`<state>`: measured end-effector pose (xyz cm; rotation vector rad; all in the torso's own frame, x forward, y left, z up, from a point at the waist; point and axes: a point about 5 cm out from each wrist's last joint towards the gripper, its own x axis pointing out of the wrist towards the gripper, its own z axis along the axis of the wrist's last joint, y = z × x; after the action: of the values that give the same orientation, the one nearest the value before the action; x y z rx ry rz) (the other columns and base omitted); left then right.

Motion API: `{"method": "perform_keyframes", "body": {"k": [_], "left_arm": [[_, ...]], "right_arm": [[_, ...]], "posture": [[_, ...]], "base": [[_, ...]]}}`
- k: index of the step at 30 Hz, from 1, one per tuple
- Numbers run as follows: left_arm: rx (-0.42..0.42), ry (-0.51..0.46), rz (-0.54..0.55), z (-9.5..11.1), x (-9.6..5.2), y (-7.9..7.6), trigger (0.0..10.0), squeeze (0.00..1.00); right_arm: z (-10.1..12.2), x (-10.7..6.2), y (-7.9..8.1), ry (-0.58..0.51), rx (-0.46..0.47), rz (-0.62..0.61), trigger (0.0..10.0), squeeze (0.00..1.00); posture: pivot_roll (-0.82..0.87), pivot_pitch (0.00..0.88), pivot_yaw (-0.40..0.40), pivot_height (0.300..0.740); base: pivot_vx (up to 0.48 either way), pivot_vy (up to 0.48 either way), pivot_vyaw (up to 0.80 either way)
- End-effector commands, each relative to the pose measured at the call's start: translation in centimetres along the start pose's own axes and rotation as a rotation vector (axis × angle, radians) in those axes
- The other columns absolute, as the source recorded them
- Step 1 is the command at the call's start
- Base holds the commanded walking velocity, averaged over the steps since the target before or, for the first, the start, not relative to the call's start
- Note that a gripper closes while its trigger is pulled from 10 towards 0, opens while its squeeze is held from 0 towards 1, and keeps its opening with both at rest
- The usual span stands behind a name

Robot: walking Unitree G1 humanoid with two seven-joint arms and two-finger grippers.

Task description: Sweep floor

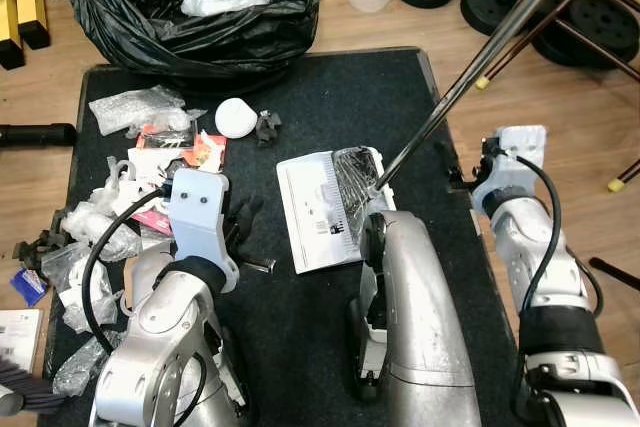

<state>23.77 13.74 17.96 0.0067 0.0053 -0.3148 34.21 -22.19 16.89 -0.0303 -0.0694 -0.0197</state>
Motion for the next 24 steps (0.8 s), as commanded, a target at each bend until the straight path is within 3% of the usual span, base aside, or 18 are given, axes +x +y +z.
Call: {"method": "perform_keyframes", "body": {"k": [1,5,12,24], "left_arm": [[-0.012,0.029,-0.001,-0.5,-0.4,-0.3,10.0,0.0],[-0.014,0.03,-0.002,-0.5,-0.5,-0.3,10.0,0.0],[-0.022,0.029,-0.002,-0.4,-0.6,-0.5,10.0,0.0],[-0.025,0.031,-0.001,-0.5,-0.8,-0.6,10.0,0.0]], "right_arm": [[-0.6,-0.1,0.5,0.003,0.017,0.033,10.0,0.0],[-0.1,0.4,0.9,-0.016,0.024,0.058,10.0,0.0],[-0.1,1.7,2.8,0.001,-0.041,0.138,10.0,0.0],[0.2,2.5,3.4,-0.019,-0.029,0.134,10.0,0.0]], "posture": [[-0.07,0.414,-0.113,0.375],[-0.07,0.418,-0.116,0.375],[-0.07,0.424,-0.122,0.375],[-0.06,0.415,-0.127,0.375]], "base": [[0.0,0.0,0.0],[0.0,0.0,0.0],[0.0,0.0,0.0],[0.0,0.0,0.0]]}}
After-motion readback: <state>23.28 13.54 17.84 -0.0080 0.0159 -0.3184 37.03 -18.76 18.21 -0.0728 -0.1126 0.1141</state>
